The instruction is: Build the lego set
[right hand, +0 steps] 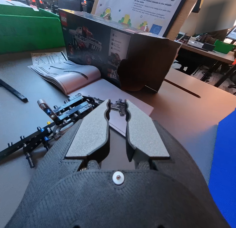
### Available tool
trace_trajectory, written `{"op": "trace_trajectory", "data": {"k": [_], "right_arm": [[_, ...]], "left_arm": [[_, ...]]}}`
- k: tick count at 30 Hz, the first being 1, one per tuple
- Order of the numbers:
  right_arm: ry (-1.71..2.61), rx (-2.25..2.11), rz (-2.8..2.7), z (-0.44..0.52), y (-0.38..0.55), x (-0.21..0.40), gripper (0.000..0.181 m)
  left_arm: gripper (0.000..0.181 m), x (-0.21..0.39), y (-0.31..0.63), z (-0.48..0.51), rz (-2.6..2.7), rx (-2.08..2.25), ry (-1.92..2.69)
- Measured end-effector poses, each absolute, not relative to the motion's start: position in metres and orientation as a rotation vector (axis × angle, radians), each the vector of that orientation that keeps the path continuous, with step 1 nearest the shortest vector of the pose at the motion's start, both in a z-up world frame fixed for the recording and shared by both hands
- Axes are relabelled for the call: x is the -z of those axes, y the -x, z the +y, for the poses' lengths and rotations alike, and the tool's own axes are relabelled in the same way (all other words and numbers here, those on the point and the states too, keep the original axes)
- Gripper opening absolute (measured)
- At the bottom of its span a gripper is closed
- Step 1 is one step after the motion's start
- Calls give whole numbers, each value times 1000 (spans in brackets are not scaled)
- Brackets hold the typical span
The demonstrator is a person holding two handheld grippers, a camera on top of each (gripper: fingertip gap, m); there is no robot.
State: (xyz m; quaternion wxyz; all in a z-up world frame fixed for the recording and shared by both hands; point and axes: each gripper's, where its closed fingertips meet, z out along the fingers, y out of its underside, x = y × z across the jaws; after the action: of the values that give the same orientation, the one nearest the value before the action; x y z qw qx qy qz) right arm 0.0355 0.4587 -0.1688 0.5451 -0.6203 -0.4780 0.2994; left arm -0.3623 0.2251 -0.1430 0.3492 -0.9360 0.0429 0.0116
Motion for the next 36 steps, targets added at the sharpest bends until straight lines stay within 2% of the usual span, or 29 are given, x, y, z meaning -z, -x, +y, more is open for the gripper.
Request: {"op": "trace_trajectory", "data": {"k": [1, 4, 7, 9, 11, 13, 15, 17, 20, 28, 36], "right_arm": [[1473, -716, -1144, 457, -34, 170, 19], [1458, -702, -1174, 452, -30, 171, 18], [1460, -644, -1208, 450, -30, 176, 18], [1455, -586, -1230, 452, -30, 179, 18], [1455, -577, -1240, 451, -30, 180, 18], [1462, -595, -1243, 450, -28, 180, 18], [1461, -593, -1251, 448, -28, 180, 18], [1449, -582, -1257, 446, -28, 180, 16], [1436, -571, -1265, 444, -28, 178, 15], [1437, -560, -1269, 444, -30, 178, 12], [1430, -554, -1288, 441, -27, 180, 10]], "left_arm": [[4, 161, 388, 223, 1, -18, 2519], [8, 201, 428, 220, -218, 36, 2665], [20, 226, 446, 213, -302, -37, 2784], [19, 235, 440, 215, -335, 37, 2804], [29, 235, 432, 220, -386, 142, 2782], [31, 239, 431, 221, -428, 173, 2782], [28, 239, 433, 222, -466, 189, 2775], [15, 240, 440, 221, -488, 152, 2775], [11, 240, 440, 222, -496, 192, 2756], [7, 211, 438, 218, -425, 216, 2701], [7, 167, 450, 225, -258, -75, 2569]]}}
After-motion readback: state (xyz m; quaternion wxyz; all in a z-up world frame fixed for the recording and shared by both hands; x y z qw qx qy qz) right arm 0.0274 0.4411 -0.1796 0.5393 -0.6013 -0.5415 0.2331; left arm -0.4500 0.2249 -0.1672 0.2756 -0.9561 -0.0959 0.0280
